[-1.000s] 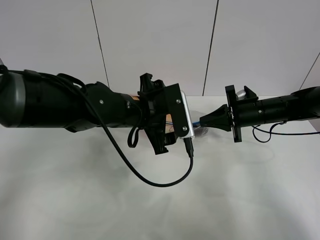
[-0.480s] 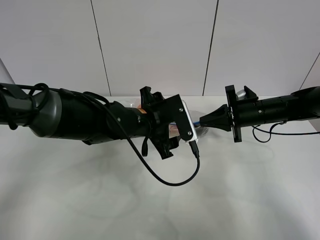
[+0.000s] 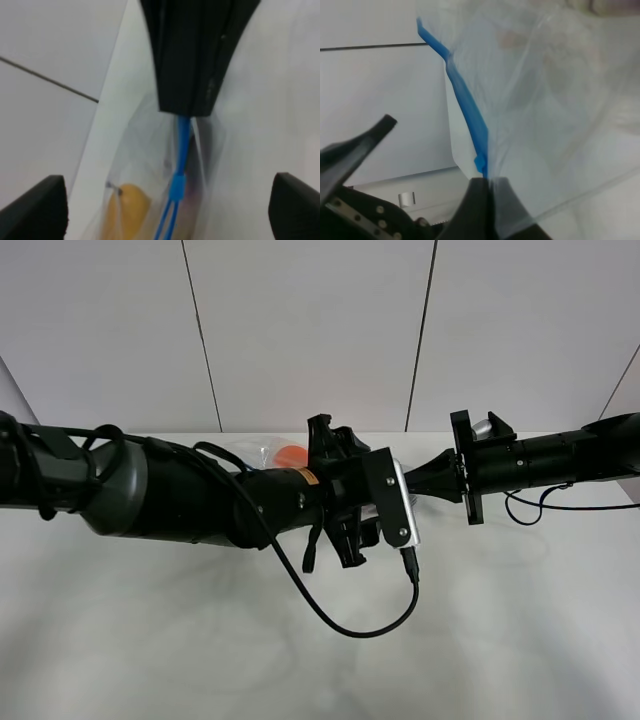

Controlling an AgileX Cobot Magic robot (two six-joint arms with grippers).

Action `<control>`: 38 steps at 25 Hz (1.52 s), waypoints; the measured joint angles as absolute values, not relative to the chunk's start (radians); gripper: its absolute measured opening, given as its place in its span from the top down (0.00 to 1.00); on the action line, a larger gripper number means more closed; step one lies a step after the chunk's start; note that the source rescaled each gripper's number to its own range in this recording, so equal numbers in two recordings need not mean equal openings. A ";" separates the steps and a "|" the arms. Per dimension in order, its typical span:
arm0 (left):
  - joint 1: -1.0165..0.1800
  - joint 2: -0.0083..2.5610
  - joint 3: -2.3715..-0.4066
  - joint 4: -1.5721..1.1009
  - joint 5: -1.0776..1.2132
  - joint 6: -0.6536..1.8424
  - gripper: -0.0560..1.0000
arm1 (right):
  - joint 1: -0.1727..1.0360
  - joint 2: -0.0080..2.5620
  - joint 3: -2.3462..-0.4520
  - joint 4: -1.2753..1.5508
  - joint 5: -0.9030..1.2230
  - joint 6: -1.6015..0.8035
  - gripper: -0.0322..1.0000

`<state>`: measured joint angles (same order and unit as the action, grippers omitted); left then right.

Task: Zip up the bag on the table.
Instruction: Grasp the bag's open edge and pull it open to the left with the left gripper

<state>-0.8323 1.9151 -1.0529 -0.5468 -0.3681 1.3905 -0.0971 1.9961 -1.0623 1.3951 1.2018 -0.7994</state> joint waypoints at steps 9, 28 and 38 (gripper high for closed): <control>-0.832 1.967 -1.058 -0.398 -0.498 1.230 0.09 | -0.097 1.996 -1.062 1.395 1.203 -0.799 0.97; -0.831 2.052 -1.058 -0.303 -0.651 1.151 0.31 | -0.097 1.996 -1.062 1.395 1.203 -0.799 0.97; -0.831 2.052 -1.012 -0.303 -0.662 1.207 0.50 | -0.097 1.996 -1.062 1.395 1.203 -0.799 0.97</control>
